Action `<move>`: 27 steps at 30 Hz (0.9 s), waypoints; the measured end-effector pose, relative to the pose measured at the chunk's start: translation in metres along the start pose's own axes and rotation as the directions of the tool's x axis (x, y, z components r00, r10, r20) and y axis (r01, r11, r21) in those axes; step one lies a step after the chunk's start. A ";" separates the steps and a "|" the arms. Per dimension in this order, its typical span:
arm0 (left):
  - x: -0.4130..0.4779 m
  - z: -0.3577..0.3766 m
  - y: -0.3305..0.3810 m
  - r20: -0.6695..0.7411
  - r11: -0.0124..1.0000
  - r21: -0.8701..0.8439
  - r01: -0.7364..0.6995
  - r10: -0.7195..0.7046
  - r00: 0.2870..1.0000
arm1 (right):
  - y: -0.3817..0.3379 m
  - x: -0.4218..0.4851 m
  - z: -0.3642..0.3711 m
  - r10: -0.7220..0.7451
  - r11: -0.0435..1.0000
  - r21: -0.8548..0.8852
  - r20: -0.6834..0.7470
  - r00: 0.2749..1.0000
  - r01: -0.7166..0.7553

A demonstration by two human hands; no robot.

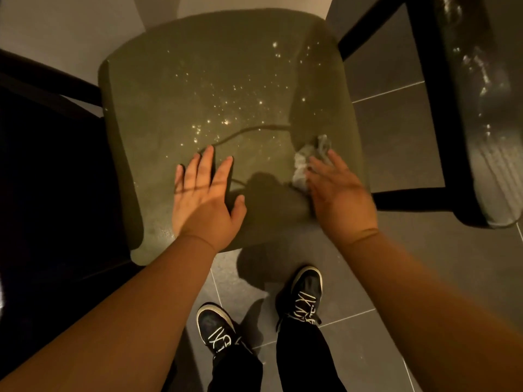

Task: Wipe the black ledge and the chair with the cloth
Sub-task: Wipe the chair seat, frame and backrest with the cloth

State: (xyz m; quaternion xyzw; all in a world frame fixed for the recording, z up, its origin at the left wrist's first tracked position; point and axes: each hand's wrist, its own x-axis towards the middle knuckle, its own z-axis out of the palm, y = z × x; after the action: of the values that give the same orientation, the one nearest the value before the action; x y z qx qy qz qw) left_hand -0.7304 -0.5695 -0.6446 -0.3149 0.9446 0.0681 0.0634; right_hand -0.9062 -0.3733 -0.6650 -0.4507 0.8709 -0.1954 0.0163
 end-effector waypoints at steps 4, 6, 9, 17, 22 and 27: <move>-0.002 0.002 -0.002 -0.036 1.000 0.001 0.000 0.000 0.999 | -0.001 0.007 -0.017 0.208 0.977 0.068 -0.096 0.973 -0.202; -0.002 0.003 0.000 -0.048 1.000 -0.018 0.003 -0.004 0.999 | -0.021 0.014 -0.013 0.215 0.968 0.156 -0.103 0.971 -0.198; -0.003 0.004 0.000 -0.048 1.000 -0.031 0.001 -0.003 0.999 | -0.034 0.019 -0.001 0.118 0.981 0.162 -0.064 0.991 -0.106; -0.001 0.006 -0.001 -0.051 0.999 -0.035 -0.004 0.002 0.999 | 0.011 0.022 -0.017 0.292 0.951 -0.048 -0.168 0.941 -0.304; -0.001 0.005 -0.002 -0.061 0.998 -0.058 -0.008 0.004 0.998 | -0.049 0.031 -0.001 0.140 0.990 0.042 -0.080 0.987 -0.137; -0.001 0.005 -0.002 -0.062 0.997 -0.079 -0.008 0.003 0.998 | -0.016 0.035 0.006 0.162 0.979 -0.112 -0.050 0.985 -0.167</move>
State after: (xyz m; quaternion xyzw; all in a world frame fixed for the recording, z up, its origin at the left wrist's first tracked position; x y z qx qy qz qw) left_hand -0.7283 -0.5695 -0.6496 -0.3165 0.9435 0.0959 0.0213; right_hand -0.9128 -0.4112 -0.6595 -0.3731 0.9153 -0.1514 -0.0115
